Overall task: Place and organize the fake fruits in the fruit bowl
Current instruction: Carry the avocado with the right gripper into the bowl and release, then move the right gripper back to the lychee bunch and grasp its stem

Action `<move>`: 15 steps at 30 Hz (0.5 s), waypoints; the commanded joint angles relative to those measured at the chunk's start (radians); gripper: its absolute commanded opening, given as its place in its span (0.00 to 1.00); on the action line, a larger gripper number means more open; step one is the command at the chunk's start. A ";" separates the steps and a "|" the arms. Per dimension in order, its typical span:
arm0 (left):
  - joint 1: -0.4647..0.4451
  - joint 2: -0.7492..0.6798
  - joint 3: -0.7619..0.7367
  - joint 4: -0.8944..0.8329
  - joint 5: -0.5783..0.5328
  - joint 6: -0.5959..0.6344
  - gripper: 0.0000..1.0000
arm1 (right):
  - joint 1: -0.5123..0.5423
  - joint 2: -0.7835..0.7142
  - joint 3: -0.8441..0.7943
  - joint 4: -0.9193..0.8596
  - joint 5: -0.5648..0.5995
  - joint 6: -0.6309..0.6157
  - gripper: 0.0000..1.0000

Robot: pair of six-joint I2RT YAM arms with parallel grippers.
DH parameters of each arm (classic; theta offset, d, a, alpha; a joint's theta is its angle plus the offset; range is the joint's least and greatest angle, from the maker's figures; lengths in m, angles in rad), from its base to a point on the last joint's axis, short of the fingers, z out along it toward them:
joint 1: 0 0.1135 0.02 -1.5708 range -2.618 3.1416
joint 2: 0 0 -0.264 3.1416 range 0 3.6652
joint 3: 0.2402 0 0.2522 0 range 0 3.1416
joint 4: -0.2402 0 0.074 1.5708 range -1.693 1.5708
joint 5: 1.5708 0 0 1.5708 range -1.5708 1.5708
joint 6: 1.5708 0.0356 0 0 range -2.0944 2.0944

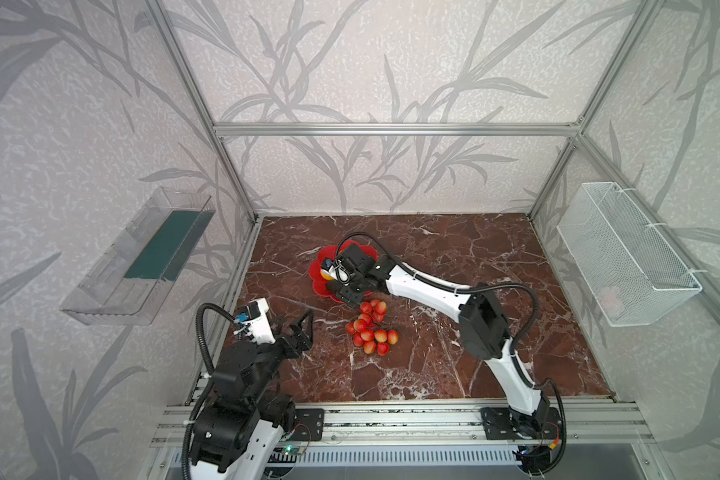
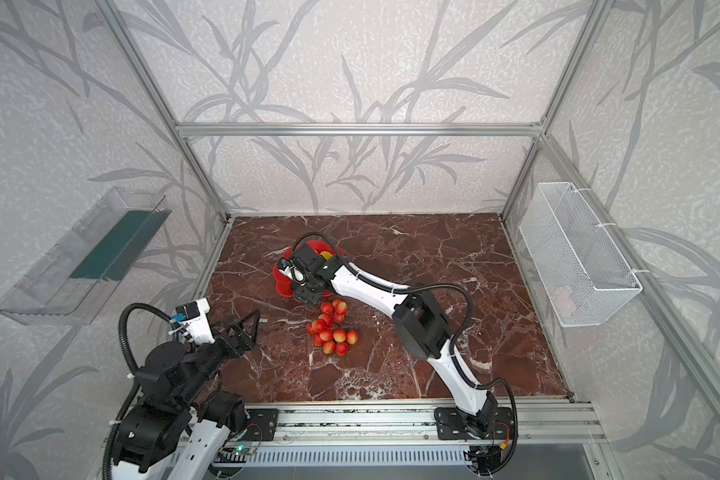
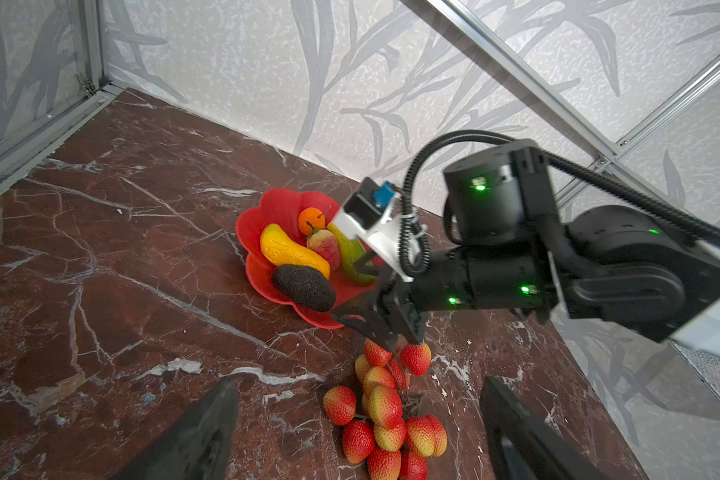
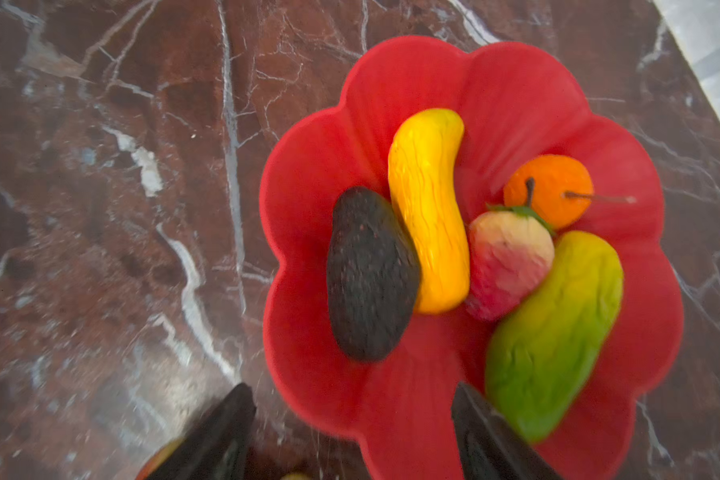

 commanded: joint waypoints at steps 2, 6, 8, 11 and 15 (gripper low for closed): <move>0.008 -0.013 -0.011 0.022 -0.007 -0.005 0.91 | -0.068 -0.330 -0.334 0.165 -0.045 0.124 0.75; 0.009 -0.012 -0.011 0.021 -0.013 -0.006 0.91 | -0.164 -0.546 -0.603 0.186 -0.112 0.278 0.73; 0.009 -0.012 -0.012 0.021 -0.016 -0.005 0.91 | -0.213 -0.619 -0.720 0.204 -0.166 0.375 0.71; 0.009 -0.010 -0.014 0.023 -0.022 -0.006 0.91 | -0.233 -0.686 -0.860 0.246 -0.193 0.495 0.69; 0.009 -0.006 -0.013 0.020 -0.028 -0.006 0.91 | -0.232 -0.693 -0.992 0.391 -0.320 0.711 0.67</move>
